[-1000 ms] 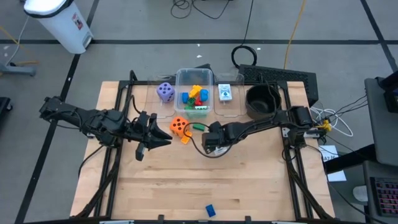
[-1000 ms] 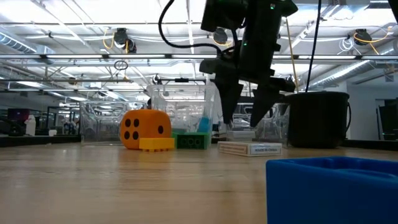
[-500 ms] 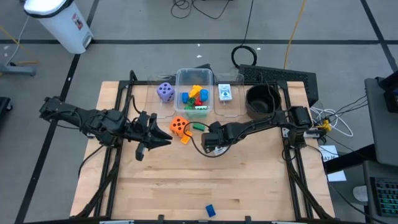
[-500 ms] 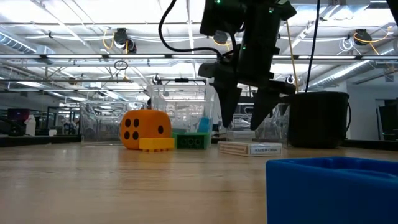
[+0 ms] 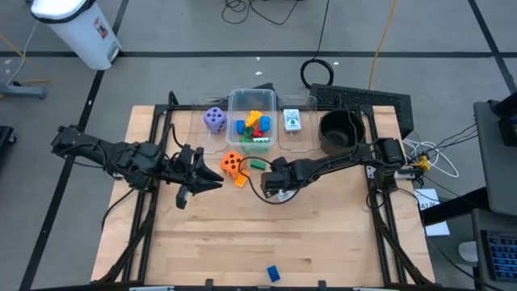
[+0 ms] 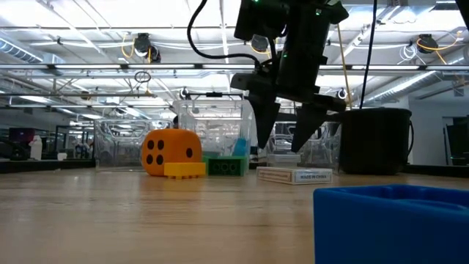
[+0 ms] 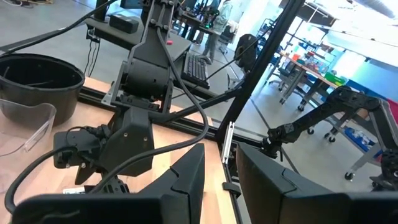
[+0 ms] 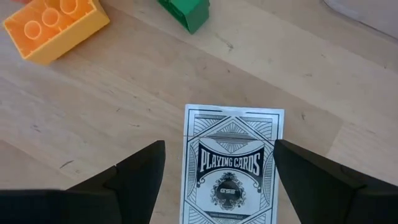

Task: Pick & Place Toys
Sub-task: Put the black playing card box into the right transparent bin

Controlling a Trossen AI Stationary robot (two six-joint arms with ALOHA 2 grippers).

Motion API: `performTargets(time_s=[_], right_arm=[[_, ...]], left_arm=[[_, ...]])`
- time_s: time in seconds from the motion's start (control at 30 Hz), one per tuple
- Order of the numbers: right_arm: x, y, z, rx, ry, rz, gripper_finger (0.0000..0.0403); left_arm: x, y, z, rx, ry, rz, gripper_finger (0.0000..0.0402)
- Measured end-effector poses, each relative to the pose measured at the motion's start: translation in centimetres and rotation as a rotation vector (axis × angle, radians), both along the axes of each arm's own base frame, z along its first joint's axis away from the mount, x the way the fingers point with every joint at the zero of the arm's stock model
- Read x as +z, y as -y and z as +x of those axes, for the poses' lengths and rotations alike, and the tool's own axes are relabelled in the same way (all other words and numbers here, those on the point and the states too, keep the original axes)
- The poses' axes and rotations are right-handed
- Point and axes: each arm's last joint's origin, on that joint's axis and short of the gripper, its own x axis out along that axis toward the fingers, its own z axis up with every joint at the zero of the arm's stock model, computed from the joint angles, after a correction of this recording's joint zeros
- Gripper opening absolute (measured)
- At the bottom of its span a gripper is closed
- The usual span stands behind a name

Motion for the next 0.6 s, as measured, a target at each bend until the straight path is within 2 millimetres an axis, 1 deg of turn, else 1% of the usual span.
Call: performTargets(time_s=[0.13, 0.3, 0.6], right_arm=[[0.02, 0.00, 0.07, -0.025, 0.014, 0.006, 0.0293], [0.08, -0.03, 0.32, 0.001, 0.034, 0.003, 0.0293], [0.09, -0.03, 0.32, -0.004, 0.036, 0.002, 0.0293]], left_arm=[[0.00, 0.01, 0.00, 0.000, -0.002, -0.009, 0.0097], [0.00, 0.01, 0.00, 0.000, -0.003, -0.012, 0.0097], [0.00, 0.01, 0.00, 0.000, -0.003, -0.015, 0.0097]])
